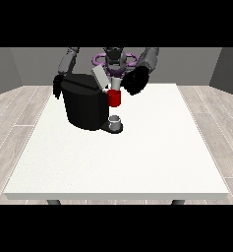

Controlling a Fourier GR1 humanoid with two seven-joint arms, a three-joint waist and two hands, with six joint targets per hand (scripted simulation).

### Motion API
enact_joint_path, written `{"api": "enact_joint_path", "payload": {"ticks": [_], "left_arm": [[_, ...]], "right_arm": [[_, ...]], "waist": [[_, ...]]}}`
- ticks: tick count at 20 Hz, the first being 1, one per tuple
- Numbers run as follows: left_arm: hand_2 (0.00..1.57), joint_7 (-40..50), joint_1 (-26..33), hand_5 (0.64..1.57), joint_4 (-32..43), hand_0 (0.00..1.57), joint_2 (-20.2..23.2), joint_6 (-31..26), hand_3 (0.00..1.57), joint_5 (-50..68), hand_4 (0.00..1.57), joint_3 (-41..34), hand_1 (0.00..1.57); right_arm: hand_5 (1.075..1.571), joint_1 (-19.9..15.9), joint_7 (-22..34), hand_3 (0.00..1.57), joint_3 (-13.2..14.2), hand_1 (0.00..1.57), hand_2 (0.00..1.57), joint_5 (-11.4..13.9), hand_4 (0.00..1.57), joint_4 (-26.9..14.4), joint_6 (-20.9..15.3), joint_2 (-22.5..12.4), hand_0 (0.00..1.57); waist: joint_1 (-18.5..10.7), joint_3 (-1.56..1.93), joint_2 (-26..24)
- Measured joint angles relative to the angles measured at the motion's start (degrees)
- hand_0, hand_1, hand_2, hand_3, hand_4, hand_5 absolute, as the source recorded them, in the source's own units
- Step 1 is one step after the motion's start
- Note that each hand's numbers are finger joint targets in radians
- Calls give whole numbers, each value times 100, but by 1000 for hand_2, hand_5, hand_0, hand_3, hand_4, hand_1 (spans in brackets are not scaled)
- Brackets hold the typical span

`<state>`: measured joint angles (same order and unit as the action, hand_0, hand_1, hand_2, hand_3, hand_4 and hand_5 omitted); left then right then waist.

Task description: Insert the coffee pod into the coffee machine and close the lid

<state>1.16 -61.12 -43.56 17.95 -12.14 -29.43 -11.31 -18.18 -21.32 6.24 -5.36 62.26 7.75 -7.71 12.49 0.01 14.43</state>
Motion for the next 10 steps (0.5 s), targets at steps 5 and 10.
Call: {"api": "enact_joint_path", "payload": {"ticks": [5, 10], "left_arm": [[1483, -17, -225, 1571, 112, 1451, 160, -43, 1390, 119, 609, -148, 1451], [1465, -1, -446, 1571, 177, 1400, 396, -146, 1349, 112, 658, -167, 1400]], "right_arm": [[1571, -205, 28, 0, 48, 0, 0, -9, 202, -105, 19, -54, 0], [1571, -360, -67, 0, 104, 0, 0, -7, 188, -273, 19, -79, 0]], "waist": [[51, 4, 225], [77, 4, 396]]}}
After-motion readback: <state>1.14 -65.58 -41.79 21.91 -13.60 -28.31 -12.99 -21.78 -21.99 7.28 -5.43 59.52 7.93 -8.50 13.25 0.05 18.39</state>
